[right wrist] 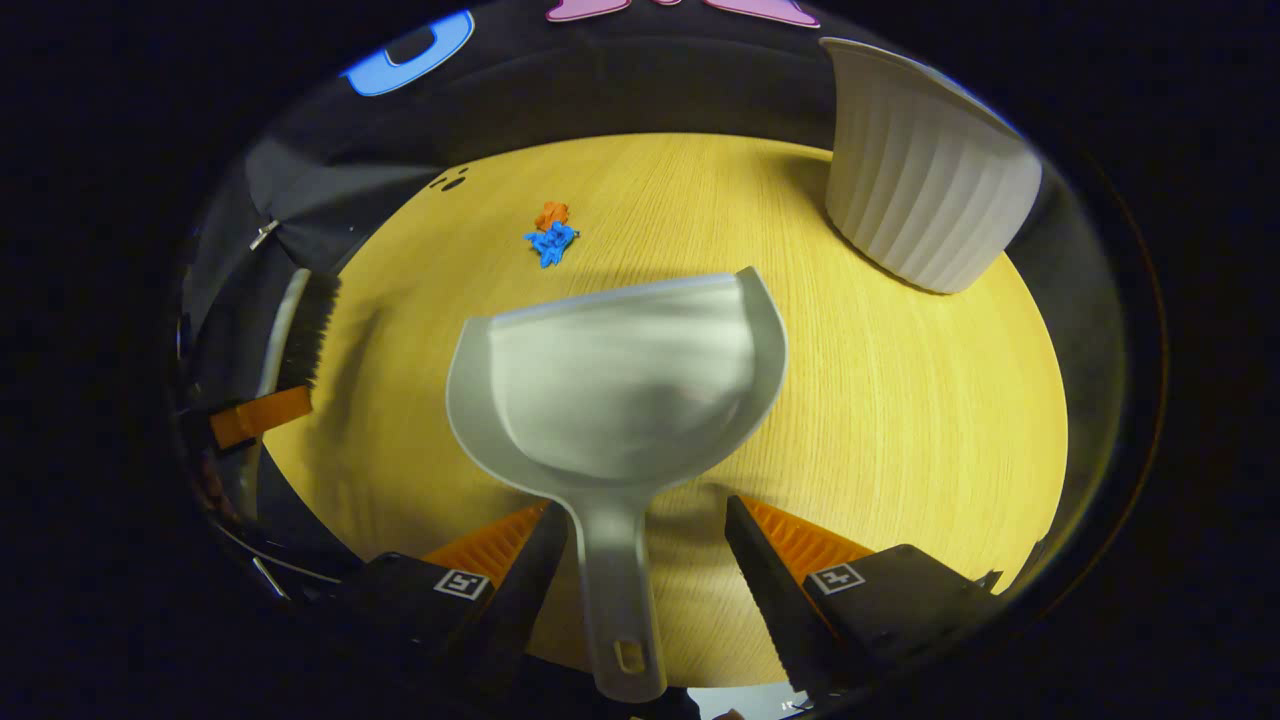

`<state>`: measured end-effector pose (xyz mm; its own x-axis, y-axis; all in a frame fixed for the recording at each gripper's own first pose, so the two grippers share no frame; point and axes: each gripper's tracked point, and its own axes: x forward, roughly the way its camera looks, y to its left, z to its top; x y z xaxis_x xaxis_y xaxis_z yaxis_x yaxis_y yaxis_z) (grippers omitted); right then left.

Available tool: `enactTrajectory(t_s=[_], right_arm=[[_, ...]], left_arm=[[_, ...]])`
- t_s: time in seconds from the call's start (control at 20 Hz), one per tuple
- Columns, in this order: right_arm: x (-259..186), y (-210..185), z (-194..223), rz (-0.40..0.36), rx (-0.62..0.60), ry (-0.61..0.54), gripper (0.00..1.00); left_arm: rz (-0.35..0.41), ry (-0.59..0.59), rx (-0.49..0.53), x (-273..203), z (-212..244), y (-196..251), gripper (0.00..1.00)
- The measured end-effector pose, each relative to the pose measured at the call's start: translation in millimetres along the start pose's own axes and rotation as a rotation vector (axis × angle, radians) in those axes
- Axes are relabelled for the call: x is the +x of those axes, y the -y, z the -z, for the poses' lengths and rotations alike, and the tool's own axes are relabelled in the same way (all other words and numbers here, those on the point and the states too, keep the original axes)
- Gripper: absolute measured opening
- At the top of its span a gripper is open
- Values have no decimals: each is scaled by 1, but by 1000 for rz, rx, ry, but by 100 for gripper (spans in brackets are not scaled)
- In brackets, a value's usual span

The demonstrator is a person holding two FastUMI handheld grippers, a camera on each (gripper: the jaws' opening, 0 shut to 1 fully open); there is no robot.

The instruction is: Pick up the small broom and dustpan from the desktop, sweep the trash into the dustpan with the broom, and then empty the trash into the garbage bin.

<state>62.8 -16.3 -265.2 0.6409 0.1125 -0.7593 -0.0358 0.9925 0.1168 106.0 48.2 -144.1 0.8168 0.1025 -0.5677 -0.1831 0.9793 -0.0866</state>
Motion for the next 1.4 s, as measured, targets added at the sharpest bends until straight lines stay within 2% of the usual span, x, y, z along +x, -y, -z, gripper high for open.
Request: enactTrajectory(t_s=[0.2, 0.3, 0.4, 0.45, 0.5, 0.55, 0.6, 0.65, 0.9, 0.95, 1.0, 1.2, 1.25, 1.3, 1.35, 1.4], right_arm=[[11, -1, 3, 29, -31, -27, 98], [12, -3, 1, 33, -41, -20, 92], [17, -1, -3, 37, -52, -16, 81], [17, -1, -3, 34, -58, -18, 71], [17, 1, -4, 37, -63, -18, 68], [17, 3, -4, 38, -66, -24, 54], [21, 2, -2, 28, -66, -28, 52], [17, 2, -3, 17, -69, -38, 40], [16, 4, -1, -46, -83, -57, 36], [15, 6, -1, -49, -95, -56, 39], [14, 9, 0, -50, -109, -55, 34], [3, 19, 2, -65, -155, -41, 34], [1, 22, 2, -68, -168, -37, 39], [-1, 24, 3, -71, -178, -40, 39], [-1, 26, 4, -75, -184, -42, 34], [-1, 27, 5, -78, -190, -44, 39]], left_arm=[[-16, 0, -5, -5, 1, -5, 23], [-23, 1, -11, -6, 1, -7, 24], [-23, -6, -20, -5, 2, -6, 24], [-22, -10, -26, -4, 2, -6, 24], [-18, -13, -30, -2, 2, -5, 24], [-14, -17, -31, 1, 1, -4, 24], [-8, -23, -27, 5, -1, -2, 24], [-1, -27, -17, 10, -4, -1, 24], [35, -51, 97, 42, -34, 11, 25], [48, -54, 128, 48, -42, 16, 24], [58, -57, 159, 56, -50, 20, 25], [108, -69, 285, 89, -84, 42, 24], [118, -74, 315, 99, -92, 49, 24], [128, -80, 344, 110, -99, 54, 24], [134, -88, 374, 121, -107, 61, 24], [142, -95, 407, 132, -112, 67, 24]])
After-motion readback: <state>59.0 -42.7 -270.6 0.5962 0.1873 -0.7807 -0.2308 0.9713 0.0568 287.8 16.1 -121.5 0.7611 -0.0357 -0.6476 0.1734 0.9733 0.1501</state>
